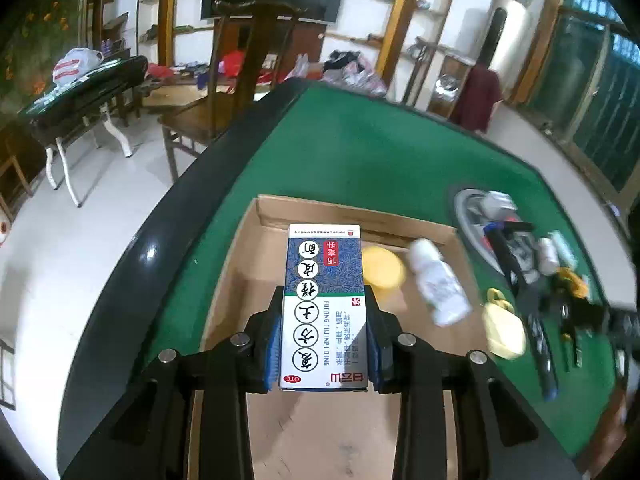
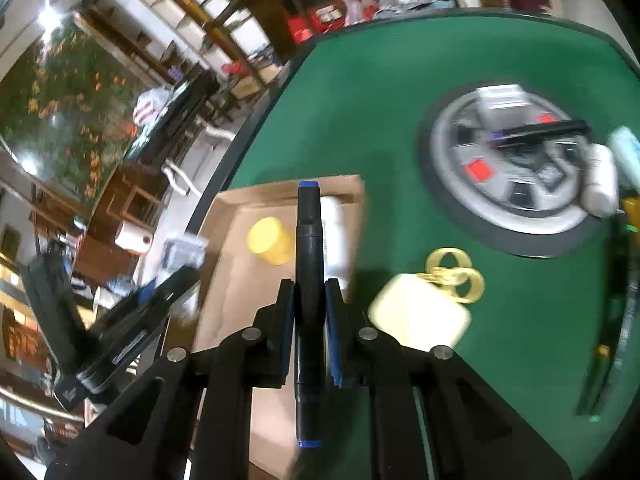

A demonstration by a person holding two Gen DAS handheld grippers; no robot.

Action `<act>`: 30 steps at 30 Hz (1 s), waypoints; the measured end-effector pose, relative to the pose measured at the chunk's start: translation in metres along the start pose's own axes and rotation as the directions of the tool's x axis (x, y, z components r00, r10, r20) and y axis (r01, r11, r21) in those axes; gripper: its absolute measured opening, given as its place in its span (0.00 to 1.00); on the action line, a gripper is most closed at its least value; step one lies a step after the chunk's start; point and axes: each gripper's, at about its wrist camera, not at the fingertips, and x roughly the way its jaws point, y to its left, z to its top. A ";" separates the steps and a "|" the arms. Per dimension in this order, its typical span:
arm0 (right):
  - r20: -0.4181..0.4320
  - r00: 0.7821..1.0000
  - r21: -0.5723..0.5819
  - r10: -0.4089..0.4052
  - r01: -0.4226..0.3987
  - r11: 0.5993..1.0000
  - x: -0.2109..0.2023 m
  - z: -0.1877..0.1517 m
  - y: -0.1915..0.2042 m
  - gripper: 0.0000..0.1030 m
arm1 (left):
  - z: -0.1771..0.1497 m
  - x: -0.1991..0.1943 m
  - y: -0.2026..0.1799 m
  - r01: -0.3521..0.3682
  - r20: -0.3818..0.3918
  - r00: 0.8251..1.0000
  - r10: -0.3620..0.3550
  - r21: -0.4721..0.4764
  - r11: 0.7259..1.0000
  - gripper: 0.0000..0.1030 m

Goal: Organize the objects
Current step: 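Lower the medicine box into the tray with the left gripper while the right gripper drops the marker there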

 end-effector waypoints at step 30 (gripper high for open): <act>0.147 0.971 -0.097 -0.191 0.206 0.974 -0.047 -0.008 -0.007 0.17 | 0.004 -0.024 -0.002 0.063 0.039 0.997 -0.059 -0.114 0.991 0.57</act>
